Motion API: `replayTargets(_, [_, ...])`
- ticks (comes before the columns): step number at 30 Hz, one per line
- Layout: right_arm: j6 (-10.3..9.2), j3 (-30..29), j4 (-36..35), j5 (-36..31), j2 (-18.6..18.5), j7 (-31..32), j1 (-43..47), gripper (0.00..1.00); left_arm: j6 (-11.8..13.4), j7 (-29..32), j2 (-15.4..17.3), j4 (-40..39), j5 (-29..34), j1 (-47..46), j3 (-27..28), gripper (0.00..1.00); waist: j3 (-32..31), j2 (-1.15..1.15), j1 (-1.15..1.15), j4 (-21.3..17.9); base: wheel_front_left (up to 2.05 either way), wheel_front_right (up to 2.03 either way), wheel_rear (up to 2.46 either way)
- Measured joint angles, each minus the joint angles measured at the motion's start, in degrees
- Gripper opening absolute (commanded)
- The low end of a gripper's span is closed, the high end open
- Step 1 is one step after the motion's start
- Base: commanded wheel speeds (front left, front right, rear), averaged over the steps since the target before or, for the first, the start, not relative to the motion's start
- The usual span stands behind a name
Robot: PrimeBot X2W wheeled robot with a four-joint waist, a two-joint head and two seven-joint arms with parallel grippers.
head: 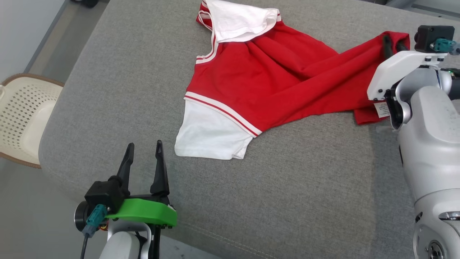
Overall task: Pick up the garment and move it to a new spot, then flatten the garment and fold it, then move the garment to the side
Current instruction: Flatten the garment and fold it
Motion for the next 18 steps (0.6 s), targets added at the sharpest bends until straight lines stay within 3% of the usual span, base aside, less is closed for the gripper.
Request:
replayTargets(8, [0.00,3.1,4.4,0.8,2.1,-6.0,-3.7,1.00,0.6,0.0,-0.1,-0.2,0.3,0.3,0.6,1.00,0.6,0.00,0.00,-1.1,0.00,0.00,0.00])
replayTargets(18, [-0.01,2.7,7.5,4.7,-2.0,-7.3,-0.5,1.00,0.0,0.0,-0.1,0.1,1.9,0.6,1.5,1.00,-0.7,0.00,0.00,-6.6,0.00,0.00,0.00])
